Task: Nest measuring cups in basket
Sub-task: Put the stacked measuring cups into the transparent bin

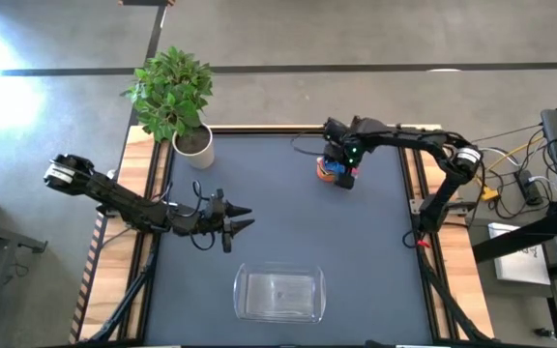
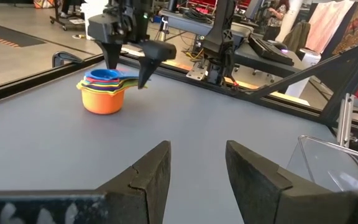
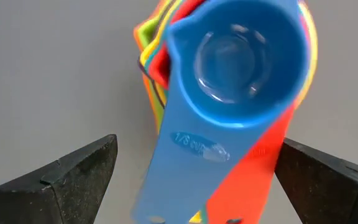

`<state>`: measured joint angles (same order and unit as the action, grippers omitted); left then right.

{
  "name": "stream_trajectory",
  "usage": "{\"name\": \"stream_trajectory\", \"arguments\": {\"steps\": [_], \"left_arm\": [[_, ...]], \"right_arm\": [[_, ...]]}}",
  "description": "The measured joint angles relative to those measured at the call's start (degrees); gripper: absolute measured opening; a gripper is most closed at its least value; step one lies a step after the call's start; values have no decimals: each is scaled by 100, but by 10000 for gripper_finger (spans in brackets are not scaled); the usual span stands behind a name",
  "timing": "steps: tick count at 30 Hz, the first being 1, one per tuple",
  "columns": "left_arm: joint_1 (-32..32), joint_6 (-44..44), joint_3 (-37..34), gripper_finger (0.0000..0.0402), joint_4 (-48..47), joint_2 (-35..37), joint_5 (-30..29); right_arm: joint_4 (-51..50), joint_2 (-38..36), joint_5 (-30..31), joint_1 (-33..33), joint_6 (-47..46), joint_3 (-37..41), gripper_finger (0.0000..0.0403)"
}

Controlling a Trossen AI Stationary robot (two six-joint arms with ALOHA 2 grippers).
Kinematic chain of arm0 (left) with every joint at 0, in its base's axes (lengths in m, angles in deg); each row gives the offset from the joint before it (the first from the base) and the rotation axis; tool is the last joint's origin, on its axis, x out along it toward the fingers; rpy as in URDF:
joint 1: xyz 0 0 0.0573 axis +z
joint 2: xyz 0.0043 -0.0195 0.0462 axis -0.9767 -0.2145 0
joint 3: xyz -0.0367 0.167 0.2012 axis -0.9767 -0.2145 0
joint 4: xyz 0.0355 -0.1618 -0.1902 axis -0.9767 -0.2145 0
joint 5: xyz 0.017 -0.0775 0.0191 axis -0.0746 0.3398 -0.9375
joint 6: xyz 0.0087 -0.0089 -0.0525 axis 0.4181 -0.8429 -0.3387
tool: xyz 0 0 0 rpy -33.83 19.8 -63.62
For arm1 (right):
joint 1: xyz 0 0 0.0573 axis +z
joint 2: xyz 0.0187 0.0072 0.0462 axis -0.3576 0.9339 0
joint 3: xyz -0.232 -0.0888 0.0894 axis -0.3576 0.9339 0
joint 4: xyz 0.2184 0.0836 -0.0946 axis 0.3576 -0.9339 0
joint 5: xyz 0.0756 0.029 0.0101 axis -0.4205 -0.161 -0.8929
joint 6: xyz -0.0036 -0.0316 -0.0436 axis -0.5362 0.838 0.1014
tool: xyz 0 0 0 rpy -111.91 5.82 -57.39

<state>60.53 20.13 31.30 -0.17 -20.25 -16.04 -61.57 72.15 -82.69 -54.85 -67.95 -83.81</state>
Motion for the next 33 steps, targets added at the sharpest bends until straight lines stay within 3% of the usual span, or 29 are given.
{"name": "stream_trajectory", "arguments": {"steps": [14, 17, 27, 33], "left_arm": [[2, 0, 0, 137, -2, 0, 30], [0, 0, 0, 137, -2, 0, 34], [2, 0, 0, 137, -2, 0, 35], [0, 0, 0, 137, -2, 0, 35]], "right_arm": [[705, 4, 342, 1, -477, 569, 387], [695, 4, 340, 1, -477, 598, 348], [656, 7, 347, 1, -371, 563, 164], [642, 7, 345, 1, -295, 563, 141]]}}
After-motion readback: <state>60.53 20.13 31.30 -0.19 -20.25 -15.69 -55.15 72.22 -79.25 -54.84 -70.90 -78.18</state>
